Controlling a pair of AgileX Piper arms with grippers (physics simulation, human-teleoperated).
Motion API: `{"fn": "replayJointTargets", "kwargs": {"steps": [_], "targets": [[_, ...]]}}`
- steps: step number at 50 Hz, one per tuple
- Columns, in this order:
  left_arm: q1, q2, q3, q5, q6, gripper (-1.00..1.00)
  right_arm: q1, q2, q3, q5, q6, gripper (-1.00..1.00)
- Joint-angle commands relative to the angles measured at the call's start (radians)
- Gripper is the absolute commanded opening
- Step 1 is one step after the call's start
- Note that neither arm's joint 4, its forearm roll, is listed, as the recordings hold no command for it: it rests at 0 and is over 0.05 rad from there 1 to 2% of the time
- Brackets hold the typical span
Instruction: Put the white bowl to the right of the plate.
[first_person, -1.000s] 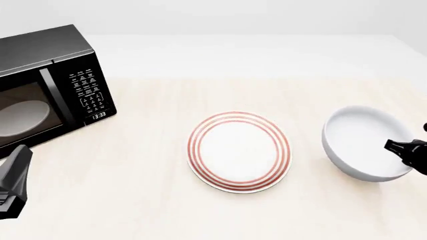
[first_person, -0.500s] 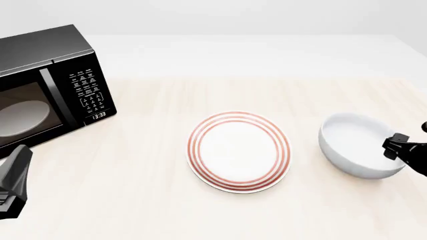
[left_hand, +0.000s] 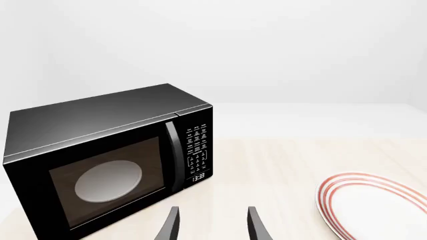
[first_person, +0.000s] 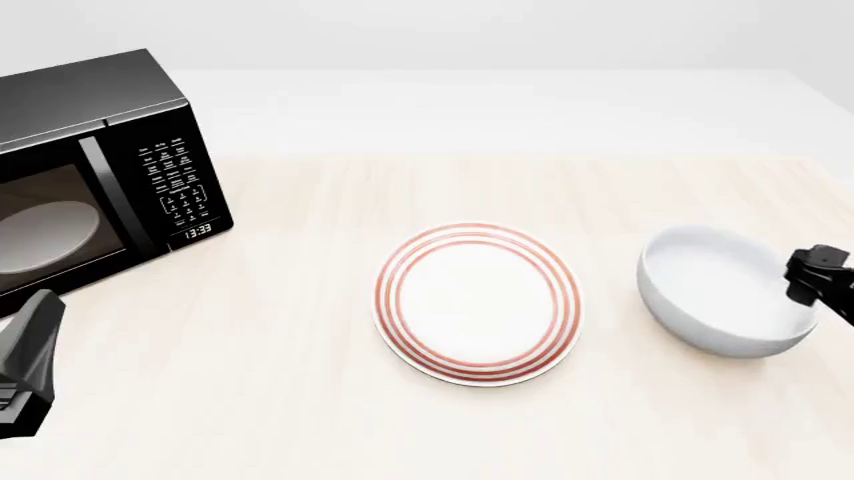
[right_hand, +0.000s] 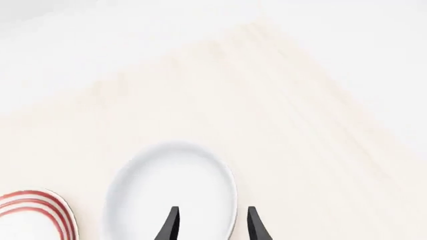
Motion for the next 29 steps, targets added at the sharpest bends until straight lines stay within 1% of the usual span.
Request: {"fn": "replayJointTargets", "kwargs": {"steps": [1,2,5,7,8,9,10,12,13,16,17,18,20,21,23,24,25,27,28,29], "targets": [[0.0,0.0,0.0,0.0,0.0,1.0,0.108,-0.337,0.01,0.204,0.023,1.0],[0.0,0.0,0.0,0.0,0.0,1.0,0.13,-0.357,0.007,0.222,0.014,1.0],[0.0,0.0,0.0,0.0,0.0,1.0,0.175,-0.411,0.016,0.246,0.018,1.0],[0.0,0.0,0.0,0.0,0.0,1.0,0.206,-0.447,0.034,0.252,0.036,1.0],[0.0,0.0,0.0,0.0,0.0,1.0,0.218,-0.466,0.04,0.257,0.032,1.0],[0.0,0.0,0.0,0.0,0.0,1.0,0.245,-0.49,0.06,0.255,0.014,1.0],[0.0,0.0,0.0,0.0,0.0,1.0,0.261,-0.511,0.069,0.256,0.013,1.0],[0.0,0.0,0.0,0.0,0.0,1.0,0.268,-0.533,0.078,0.259,0.014,1.0],[0.0,0.0,0.0,0.0,0.0,1.0,0.295,-0.549,0.11,0.238,0.029,1.0],[0.0,0.0,0.0,0.0,0.0,1.0,0.326,-0.562,0.156,0.196,-0.015,1.0],[0.0,0.0,0.0,0.0,0.0,1.0,0.358,-0.576,0.185,0.173,-0.028,1.0],[0.0,0.0,0.0,0.0,0.0,1.0,0.349,-0.6,0.2,0.172,-0.013,1.0],[0.0,0.0,0.0,0.0,0.0,1.0,0.378,-0.636,0.221,0.17,-0.003,1.0],[0.0,0.0,0.0,0.0,0.0,1.0,0.375,-0.649,0.235,0.166,-0.014,1.0],[0.0,0.0,0.0,0.0,0.0,1.0,0.374,-0.709,0.259,0.175,-0.054,1.0],[0.0,0.0,0.0,0.0,0.0,1.0,0.372,-0.766,0.26,0.215,-0.064,1.0],[0.0,0.0,0.0,0.0,0.0,1.0,0.367,-0.844,0.267,0.274,-0.062,1.0],[0.0,0.0,0.0,0.0,0.0,1.0,0.367,-0.864,0.285,0.283,-0.056,1.0],[0.0,0.0,0.0,0.0,0.0,1.0,0.374,-0.86,0.289,0.281,-0.096,1.0],[0.0,0.0,0.0,0.0,0.0,1.0,0.371,-0.881,0.29,0.3,-0.099,1.0]]}}
